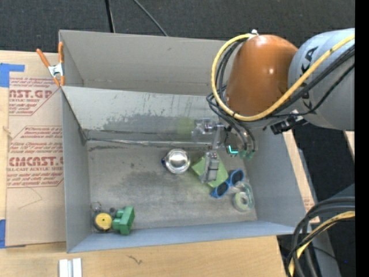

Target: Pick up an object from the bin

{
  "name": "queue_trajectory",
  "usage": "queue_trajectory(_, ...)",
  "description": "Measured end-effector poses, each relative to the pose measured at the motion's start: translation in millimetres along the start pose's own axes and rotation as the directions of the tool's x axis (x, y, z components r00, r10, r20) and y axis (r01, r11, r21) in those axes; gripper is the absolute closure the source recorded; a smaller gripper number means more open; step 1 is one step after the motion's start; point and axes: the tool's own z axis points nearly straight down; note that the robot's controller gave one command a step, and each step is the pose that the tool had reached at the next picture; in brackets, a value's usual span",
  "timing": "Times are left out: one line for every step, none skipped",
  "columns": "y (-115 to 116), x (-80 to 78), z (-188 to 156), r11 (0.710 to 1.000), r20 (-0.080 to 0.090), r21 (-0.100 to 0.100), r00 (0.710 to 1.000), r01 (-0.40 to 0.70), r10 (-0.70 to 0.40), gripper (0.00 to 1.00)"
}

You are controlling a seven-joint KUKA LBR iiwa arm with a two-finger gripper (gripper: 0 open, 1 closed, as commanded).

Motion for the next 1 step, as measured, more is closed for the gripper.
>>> queue_trajectory(-12.8,-13.8,127.4,1.000,0.003,-0.001,1.000,-0.017,0.017,0.00)
